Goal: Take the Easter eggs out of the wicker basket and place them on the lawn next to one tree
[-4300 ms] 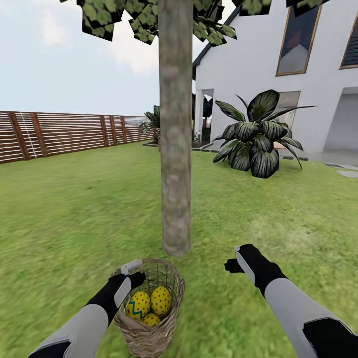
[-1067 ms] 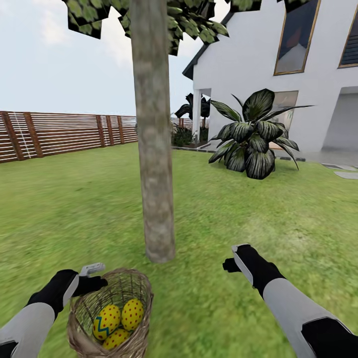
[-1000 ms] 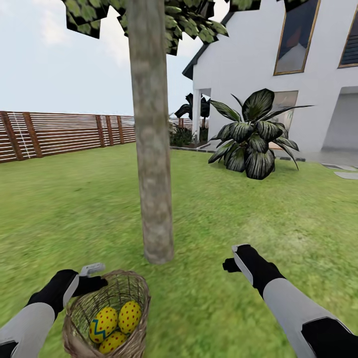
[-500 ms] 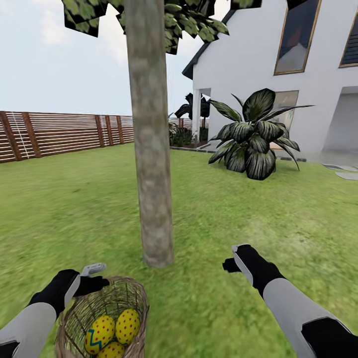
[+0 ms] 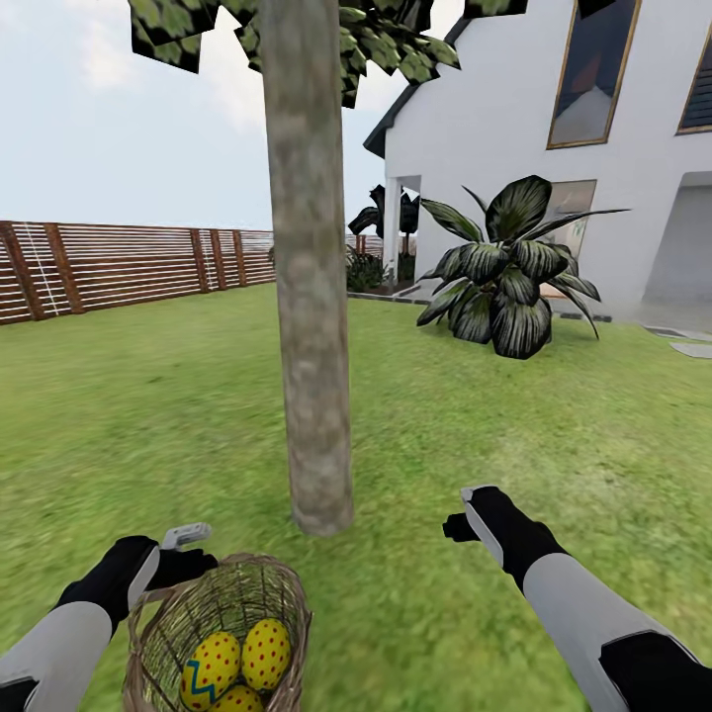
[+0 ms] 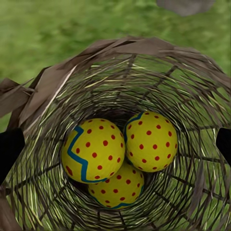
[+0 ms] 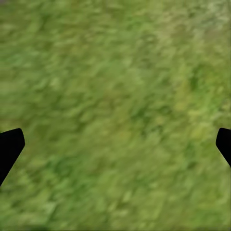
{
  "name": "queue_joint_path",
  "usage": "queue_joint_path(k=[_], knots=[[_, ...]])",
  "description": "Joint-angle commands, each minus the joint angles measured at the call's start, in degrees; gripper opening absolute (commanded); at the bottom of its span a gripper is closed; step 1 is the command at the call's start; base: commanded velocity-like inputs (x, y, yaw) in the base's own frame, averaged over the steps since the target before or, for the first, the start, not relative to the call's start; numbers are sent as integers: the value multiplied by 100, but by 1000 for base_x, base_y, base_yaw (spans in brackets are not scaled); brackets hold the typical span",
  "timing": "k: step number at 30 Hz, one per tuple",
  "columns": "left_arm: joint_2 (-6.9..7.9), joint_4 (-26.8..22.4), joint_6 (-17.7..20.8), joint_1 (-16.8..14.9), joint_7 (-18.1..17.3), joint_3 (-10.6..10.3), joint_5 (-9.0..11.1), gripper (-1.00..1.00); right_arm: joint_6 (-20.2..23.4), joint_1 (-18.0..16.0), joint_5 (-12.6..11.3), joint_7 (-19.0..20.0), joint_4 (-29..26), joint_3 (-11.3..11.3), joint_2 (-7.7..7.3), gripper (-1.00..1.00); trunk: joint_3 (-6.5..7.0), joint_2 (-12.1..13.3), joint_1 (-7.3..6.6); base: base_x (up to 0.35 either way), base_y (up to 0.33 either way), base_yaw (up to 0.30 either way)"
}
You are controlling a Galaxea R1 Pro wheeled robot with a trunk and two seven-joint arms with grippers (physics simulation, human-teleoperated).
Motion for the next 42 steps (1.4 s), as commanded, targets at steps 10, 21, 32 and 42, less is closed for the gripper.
queue_joint_path(k=[10,21,32,42], knots=[[-9,-8,32,-3,-33,36,-28,100,22,-4,-61,-44,-9,45,-7,100,-6,-3,-1,0,3,0],[-90,1,25,-3,-26,36,-32,100,23,-4,-61,-44,-6,45,-7,100,-71,-3,-1,0,0,0],[-100,18,24,-3,-28,36,-33,100,23,-4,-61,-44,-3,44,-15,100,-175,-3,-1,0,0,0],[-100,19,24,-3,-29,36,-31,100,32,-4,-61,-44,0,44,-11,100,-269,-3,-1,0,0,0]])
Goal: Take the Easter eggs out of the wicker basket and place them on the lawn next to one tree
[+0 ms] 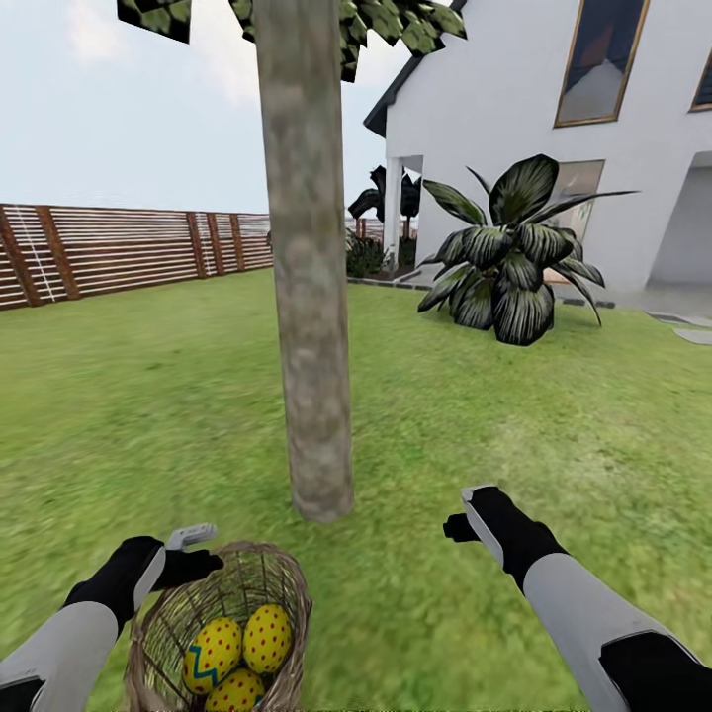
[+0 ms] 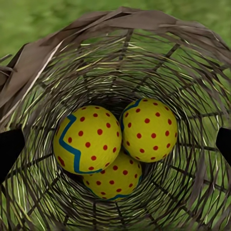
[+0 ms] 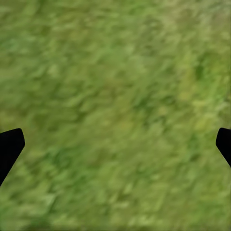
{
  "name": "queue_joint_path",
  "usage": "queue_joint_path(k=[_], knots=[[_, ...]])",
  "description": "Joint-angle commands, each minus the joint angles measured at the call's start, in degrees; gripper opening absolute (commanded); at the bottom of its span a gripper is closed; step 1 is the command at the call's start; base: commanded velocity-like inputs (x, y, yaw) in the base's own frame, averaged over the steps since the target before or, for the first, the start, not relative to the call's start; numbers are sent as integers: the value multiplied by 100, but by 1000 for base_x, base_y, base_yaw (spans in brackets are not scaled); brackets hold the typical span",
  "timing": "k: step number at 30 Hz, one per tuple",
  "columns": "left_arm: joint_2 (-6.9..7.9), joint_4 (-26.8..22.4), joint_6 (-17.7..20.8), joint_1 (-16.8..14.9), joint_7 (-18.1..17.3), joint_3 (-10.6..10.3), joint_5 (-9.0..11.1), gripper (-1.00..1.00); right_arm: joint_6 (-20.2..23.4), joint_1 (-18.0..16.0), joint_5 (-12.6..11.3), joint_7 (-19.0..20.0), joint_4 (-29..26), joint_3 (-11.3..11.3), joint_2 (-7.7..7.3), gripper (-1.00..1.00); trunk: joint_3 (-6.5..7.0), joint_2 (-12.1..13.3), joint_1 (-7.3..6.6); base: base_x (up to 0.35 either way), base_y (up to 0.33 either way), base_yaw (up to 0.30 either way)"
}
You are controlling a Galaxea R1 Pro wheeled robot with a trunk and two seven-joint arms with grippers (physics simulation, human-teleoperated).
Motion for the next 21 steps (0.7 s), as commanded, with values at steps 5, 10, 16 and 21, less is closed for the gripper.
queue_joint_path(k=[5,10,16,21], knots=[[-23,-8,40,-3,-37,37,-27,100,23,-4,-61,-44,-9,45,-5,100,-53,-3,-1,0,0,0],[-42,-10,37,-3,-37,37,-27,100,16,-4,-61,-38,-9,45,-5,100,-82,-3,-1,0,0,0],[-46,-8,39,-3,-37,37,-26,100,14,-4,-61,-36,-9,45,-9,100,-84,-3,-1,0,0,0],[-47,-9,41,-3,-37,37,-26,100,14,-4,-61,-35,-9,45,-5,100,-156,-163,87,0,0,0]])
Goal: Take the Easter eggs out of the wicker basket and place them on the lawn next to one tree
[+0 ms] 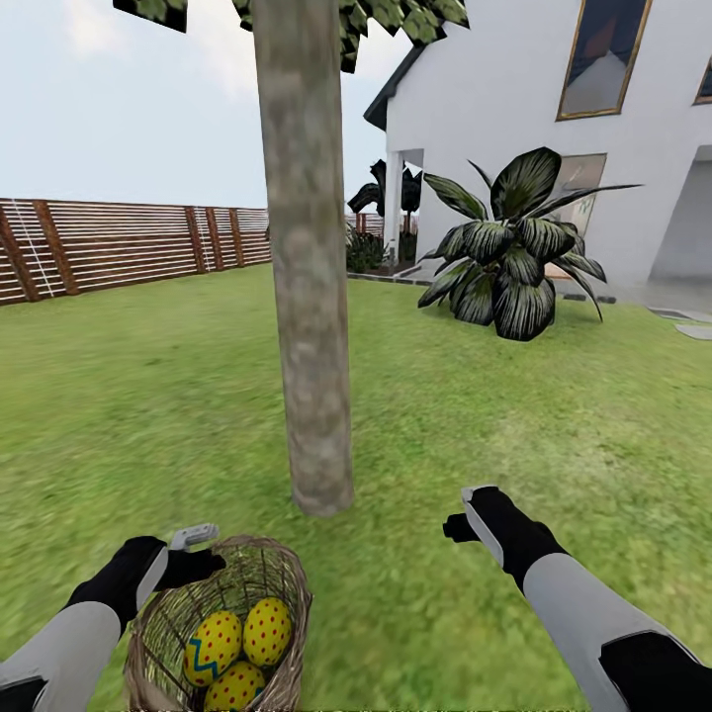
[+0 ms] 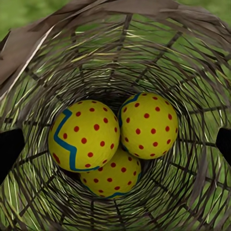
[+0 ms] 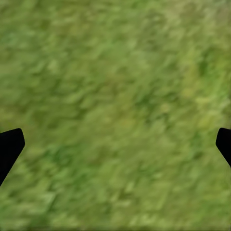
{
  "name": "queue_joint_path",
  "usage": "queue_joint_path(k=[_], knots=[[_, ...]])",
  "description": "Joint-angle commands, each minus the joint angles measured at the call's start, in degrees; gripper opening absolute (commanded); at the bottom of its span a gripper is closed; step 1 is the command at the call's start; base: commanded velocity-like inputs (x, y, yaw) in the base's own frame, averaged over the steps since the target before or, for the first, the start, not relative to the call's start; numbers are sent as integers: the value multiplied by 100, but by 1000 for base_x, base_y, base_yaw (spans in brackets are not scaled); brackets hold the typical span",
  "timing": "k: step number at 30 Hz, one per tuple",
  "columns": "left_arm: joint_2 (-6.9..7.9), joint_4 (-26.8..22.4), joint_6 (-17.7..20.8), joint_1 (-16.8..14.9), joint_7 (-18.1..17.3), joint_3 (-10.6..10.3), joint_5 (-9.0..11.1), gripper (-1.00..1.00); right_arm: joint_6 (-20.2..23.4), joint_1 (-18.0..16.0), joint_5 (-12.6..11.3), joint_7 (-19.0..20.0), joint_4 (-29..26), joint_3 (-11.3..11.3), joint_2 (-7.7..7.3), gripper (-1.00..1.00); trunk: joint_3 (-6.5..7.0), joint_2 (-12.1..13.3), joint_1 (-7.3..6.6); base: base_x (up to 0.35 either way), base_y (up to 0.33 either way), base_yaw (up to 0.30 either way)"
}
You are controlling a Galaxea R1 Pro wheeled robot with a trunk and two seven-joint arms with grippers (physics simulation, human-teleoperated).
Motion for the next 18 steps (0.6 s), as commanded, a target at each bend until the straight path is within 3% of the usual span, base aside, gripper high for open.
queue_joint_path(k=[1,18], knots=[[-4,-8,33,-3,-33,37,-28,100,23,-4,-60,-44,-9,45,-9,100,-24,-44,22,0,0,0],[-5,-7,33,-3,-33,37,-28,100,23,-4,-60,-44,-9,45,-5,100,-330,-726,395,0,0,0]])
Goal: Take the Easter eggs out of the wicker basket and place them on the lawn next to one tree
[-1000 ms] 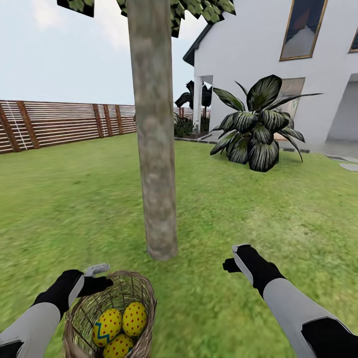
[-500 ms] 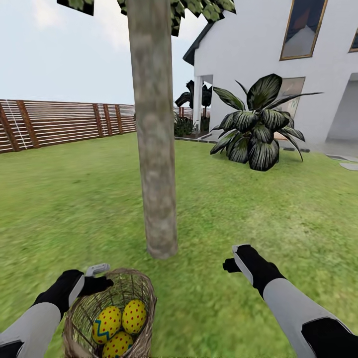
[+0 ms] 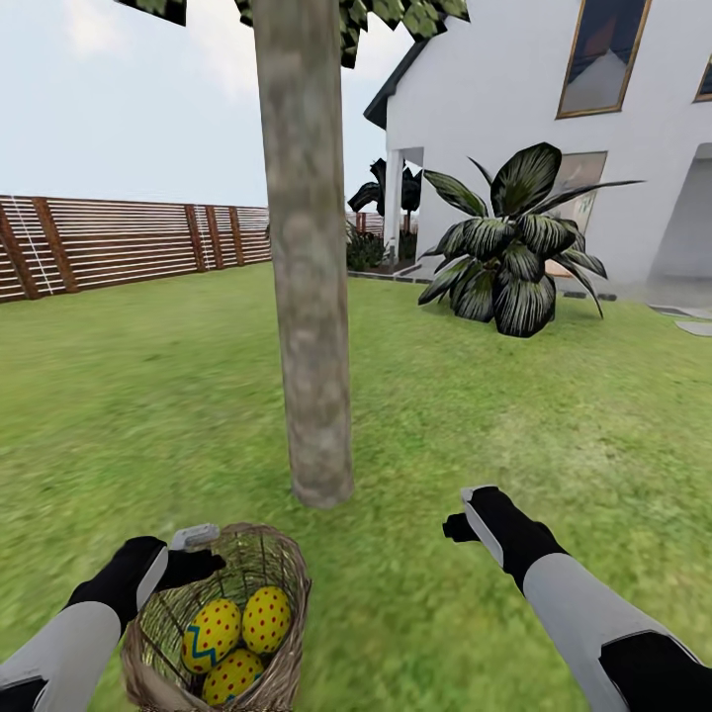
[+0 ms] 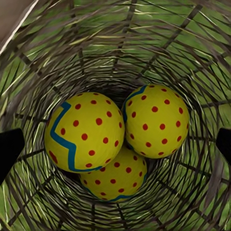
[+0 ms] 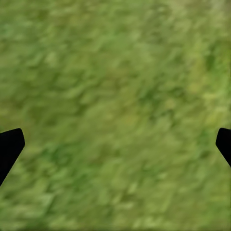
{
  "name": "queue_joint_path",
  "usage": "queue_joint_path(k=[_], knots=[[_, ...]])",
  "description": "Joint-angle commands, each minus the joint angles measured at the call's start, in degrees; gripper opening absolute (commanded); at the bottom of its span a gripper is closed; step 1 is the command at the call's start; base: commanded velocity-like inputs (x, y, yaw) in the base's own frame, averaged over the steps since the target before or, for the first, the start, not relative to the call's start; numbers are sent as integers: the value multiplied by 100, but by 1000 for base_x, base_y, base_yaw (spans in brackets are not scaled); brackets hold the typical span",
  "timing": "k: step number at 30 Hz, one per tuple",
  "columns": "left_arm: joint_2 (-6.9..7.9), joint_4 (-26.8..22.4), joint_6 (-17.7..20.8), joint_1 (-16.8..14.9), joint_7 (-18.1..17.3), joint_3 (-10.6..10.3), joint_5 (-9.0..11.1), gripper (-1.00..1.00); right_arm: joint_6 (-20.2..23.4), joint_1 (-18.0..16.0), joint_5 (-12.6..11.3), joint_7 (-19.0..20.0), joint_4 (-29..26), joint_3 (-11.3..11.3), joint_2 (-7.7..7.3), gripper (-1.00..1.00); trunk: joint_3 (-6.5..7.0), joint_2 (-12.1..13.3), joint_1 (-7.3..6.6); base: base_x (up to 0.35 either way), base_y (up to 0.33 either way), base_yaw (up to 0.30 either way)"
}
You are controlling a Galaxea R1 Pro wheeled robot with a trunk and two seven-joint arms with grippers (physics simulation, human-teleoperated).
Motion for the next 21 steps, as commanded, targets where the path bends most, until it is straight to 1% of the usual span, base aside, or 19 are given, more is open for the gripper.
queue_joint_path(k=[1,5,11,21], knots=[[-4,-8,33,-3,-33,37,-28,100,23,-4,-60,-44,-9,45,-7,100,-24,-44,21,0,0,0],[-4,-8,33,-3,-33,37,-28,100,23,-4,-60,-44,-9,45,-7,100,-96,-205,109,0,0,0],[-44,-8,33,-3,-31,37,-28,100,23,-4,-60,-44,-9,45,-7,100,-204,-445,241,0,0,0],[-48,-8,33,-3,-25,37,-28,100,23,-4,-60,-45,-9,45,-7,100,-383,-846,461,0,0,0]])
